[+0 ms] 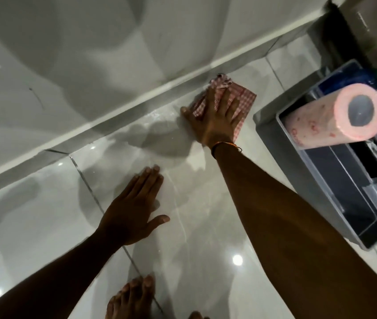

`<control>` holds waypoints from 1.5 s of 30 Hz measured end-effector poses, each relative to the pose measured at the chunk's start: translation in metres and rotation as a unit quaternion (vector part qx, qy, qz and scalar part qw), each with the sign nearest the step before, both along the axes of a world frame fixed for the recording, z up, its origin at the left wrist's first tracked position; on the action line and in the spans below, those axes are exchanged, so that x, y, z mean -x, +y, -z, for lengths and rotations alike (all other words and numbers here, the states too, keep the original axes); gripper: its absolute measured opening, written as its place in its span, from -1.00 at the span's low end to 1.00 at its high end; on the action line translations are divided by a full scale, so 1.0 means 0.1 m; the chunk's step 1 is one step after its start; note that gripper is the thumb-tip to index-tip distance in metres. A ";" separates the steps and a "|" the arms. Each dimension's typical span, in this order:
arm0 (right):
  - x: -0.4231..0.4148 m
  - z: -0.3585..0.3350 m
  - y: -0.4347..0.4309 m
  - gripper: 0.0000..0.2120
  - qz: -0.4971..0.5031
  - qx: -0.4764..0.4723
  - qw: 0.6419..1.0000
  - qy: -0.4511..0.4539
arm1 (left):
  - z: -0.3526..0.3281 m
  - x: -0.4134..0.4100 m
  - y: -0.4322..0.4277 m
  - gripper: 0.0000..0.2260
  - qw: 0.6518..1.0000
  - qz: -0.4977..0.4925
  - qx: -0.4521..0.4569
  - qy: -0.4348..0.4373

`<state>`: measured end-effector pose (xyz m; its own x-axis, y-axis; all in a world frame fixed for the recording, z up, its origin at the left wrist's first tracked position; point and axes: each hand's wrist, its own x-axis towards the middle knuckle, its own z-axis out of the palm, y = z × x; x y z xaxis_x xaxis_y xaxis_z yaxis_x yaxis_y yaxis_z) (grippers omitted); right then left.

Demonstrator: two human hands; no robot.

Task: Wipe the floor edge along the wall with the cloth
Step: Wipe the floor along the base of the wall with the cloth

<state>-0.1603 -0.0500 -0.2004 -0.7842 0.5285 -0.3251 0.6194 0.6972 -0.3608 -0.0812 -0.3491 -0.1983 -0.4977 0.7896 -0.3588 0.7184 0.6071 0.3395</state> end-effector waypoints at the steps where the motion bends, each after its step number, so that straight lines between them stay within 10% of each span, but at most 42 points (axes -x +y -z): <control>1: 0.00 0.00 -0.05 -0.11 -0.019 0.000 1.000 0.005 | 0.00 0.00 0.00 -0.09 1.000 0.001 -0.002 -0.002; 13: -0.27 0.16 -0.17 -0.46 -0.391 -0.086 0.916 0.032 | 0.00 0.01 0.00 -0.10 1.000 0.001 -0.009 -0.003; 25: 0.16 0.09 0.80 -0.42 -0.010 -0.045 0.998 -0.053 | 0.06 0.09 -0.07 -0.10 0.999 0.033 -0.019 0.005; 45: -0.31 0.13 -1.55 -0.36 -0.242 -0.056 0.966 0.066 | -0.12 -0.13 -0.61 -0.12 1.000 -0.008 0.019 -0.007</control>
<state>-0.1292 -0.2054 -0.2130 -0.9792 0.1148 -0.1673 0.1640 0.9331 -0.3201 -0.0683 -0.4106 -0.1862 -0.5049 0.7672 -0.3956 0.7036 0.6313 0.3263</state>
